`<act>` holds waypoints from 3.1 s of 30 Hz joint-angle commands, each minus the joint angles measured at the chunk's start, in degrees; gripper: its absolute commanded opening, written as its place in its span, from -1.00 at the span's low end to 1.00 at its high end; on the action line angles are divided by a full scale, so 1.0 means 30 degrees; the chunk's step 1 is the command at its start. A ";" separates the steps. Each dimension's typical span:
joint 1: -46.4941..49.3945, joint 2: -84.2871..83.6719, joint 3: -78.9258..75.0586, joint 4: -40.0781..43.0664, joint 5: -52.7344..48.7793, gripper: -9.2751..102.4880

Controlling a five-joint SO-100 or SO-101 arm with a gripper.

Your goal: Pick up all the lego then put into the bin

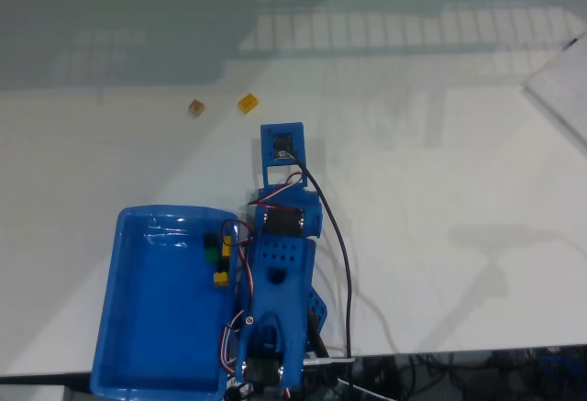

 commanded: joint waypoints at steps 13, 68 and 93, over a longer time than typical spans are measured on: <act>-0.0322 0.0322 0.0732 0.0000 -0.0205 -0.83; -0.4512 -1.0723 -0.7383 -0.9697 0.6240 -0.48; -0.9639 -3.1787 -2.1855 -1.4502 1.4473 -0.52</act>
